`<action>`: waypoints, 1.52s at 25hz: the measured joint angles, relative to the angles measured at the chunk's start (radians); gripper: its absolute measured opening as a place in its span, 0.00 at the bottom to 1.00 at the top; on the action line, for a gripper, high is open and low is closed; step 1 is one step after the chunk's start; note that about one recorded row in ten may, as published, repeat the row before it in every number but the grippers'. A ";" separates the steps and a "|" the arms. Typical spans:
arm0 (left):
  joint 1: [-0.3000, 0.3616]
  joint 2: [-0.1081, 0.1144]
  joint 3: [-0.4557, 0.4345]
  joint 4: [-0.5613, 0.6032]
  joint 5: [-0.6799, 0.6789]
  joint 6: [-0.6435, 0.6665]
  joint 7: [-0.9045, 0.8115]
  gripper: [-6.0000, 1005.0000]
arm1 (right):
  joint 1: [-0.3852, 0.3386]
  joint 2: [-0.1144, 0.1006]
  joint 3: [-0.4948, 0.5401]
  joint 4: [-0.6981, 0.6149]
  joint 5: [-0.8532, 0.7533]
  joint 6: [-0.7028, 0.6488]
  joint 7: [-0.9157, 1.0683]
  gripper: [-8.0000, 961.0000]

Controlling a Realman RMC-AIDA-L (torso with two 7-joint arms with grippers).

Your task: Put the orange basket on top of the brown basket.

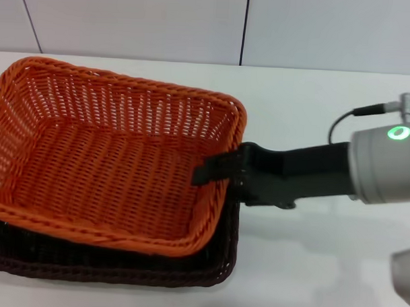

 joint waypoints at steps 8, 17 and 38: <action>0.007 0.002 0.000 -0.006 0.000 -0.001 0.000 0.86 | -0.106 0.005 0.010 0.068 0.040 -0.001 0.005 0.52; -0.003 0.007 0.000 -0.009 -0.001 0.002 -0.001 0.86 | -0.220 0.007 0.066 0.145 0.148 -0.054 0.012 0.52; -0.004 0.005 0.018 0.008 0.015 0.012 -0.003 0.86 | 0.113 0.006 0.102 -0.352 0.790 -0.588 -0.103 0.52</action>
